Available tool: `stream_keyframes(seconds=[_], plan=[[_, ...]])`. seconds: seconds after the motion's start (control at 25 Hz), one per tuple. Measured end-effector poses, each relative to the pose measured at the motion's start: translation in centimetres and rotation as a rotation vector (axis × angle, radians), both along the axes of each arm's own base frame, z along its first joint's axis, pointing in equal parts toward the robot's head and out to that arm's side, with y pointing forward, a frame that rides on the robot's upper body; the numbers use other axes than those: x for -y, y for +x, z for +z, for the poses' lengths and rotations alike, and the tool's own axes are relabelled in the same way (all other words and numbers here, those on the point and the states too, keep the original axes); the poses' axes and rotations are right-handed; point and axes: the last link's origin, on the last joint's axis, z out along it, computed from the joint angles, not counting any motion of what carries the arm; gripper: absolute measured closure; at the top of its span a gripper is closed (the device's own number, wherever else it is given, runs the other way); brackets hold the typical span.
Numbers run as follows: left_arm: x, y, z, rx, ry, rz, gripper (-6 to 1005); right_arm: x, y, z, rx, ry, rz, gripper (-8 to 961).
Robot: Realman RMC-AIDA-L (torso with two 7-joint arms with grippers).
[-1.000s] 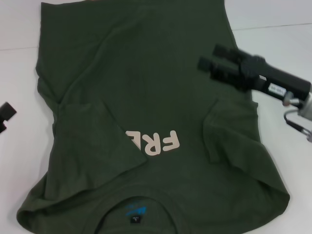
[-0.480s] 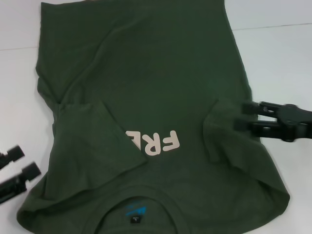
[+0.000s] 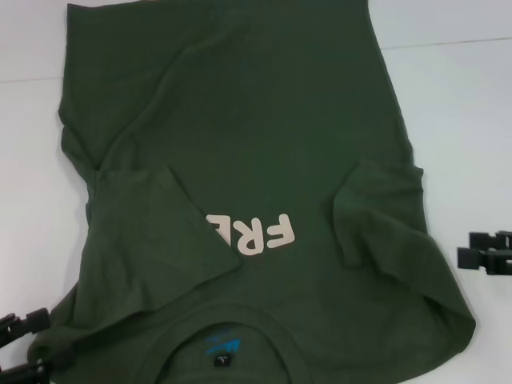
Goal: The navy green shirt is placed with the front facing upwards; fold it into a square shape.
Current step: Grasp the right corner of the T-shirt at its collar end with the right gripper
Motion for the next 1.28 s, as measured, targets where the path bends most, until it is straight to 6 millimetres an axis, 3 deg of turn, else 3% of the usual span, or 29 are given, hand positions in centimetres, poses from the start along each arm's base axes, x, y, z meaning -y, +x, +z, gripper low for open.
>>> stream_keyframes(seconds=[0.44,1.28], plan=[[0.4,-0.3,0.2,-0.012,0.001,0.007,94,2.2,2.7,1.5,0.089,-0.11,-0.185,27],[-0.2,0.0,-0.2,-0.006,0.014,-0.008,95,1.7,3.0,-0.8,0.151,-0.242,-0.235,35]])
